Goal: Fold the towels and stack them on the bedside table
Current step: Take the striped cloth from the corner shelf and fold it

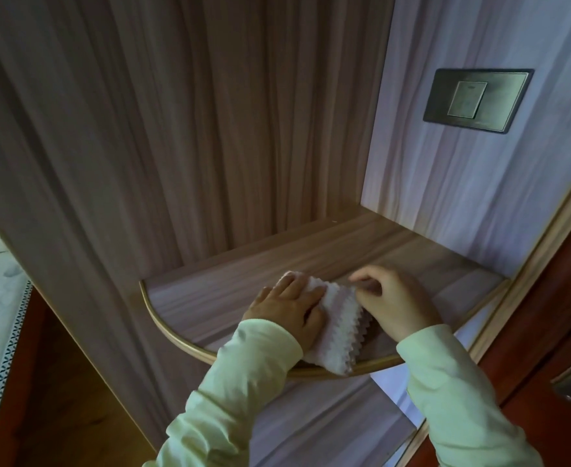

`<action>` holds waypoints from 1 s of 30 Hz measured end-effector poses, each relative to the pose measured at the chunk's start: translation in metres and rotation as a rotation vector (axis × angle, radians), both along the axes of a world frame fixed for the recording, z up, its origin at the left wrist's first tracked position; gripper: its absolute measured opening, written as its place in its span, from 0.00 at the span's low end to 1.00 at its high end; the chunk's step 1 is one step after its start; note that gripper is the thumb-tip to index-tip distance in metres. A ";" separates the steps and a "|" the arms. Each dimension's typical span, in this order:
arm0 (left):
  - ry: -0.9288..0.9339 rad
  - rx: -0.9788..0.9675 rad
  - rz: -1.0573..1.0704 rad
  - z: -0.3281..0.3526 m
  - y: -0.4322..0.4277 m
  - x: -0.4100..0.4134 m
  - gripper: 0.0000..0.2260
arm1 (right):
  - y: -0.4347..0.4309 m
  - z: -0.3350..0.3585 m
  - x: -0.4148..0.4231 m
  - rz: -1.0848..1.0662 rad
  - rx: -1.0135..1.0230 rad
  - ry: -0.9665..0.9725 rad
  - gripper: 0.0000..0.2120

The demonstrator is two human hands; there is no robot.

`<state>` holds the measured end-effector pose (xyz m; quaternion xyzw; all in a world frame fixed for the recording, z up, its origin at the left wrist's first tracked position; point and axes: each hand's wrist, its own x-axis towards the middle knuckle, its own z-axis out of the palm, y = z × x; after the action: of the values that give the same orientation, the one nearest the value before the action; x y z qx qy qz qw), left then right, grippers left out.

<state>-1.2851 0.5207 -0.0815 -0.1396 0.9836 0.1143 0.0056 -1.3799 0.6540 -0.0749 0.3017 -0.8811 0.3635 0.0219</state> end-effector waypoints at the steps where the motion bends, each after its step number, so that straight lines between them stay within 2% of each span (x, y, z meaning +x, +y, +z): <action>1: -0.003 0.002 0.038 -0.001 0.005 -0.001 0.24 | 0.000 0.001 0.003 0.003 -0.020 0.040 0.08; 3: 0.031 0.039 0.120 0.000 0.013 -0.003 0.31 | 0.002 0.005 0.010 0.068 -0.037 0.067 0.08; 4: 0.046 0.063 0.148 0.002 0.015 -0.002 0.31 | 0.003 0.006 0.013 0.126 -0.008 0.060 0.09; 8: 0.067 0.075 0.168 0.013 0.004 0.006 0.19 | 0.008 0.005 0.015 0.236 0.208 0.035 0.14; 11: 0.073 -0.027 0.170 0.019 -0.007 0.014 0.16 | 0.008 0.006 0.010 0.157 0.236 0.061 0.17; 14: 0.205 0.002 0.182 0.022 -0.014 0.015 0.10 | 0.006 0.008 0.008 0.039 0.236 0.115 0.18; 17: 0.304 0.164 0.035 0.019 -0.015 0.012 0.17 | 0.005 0.009 0.014 -0.024 0.180 0.235 0.16; 20: 0.180 0.265 -0.115 0.011 -0.007 0.014 0.16 | 0.003 0.006 0.023 -0.059 0.235 0.236 0.15; 22: 0.122 0.239 -0.100 0.003 -0.006 0.016 0.18 | 0.001 0.004 0.026 -0.047 0.323 0.176 0.17; 25: 0.097 0.085 -0.056 0.004 -0.006 0.018 0.31 | -0.001 0.001 0.022 0.000 0.281 0.116 0.18; 27: 0.107 0.020 -0.012 0.009 -0.007 0.017 0.22 | 0.000 0.000 0.020 0.045 0.197 0.092 0.17; 28: 0.134 0.037 0.020 0.011 -0.008 0.016 0.17 | 0.000 -0.001 0.020 0.067 0.159 0.091 0.17; 30: 0.191 0.111 0.090 0.013 -0.009 0.015 0.14 | 0.002 0.000 0.022 0.113 0.082 0.090 0.18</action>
<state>-1.2705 0.5114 -0.0684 -0.1716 0.9645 0.1816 -0.0855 -1.3584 0.6561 -0.0750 0.3676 -0.8750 0.3138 0.0287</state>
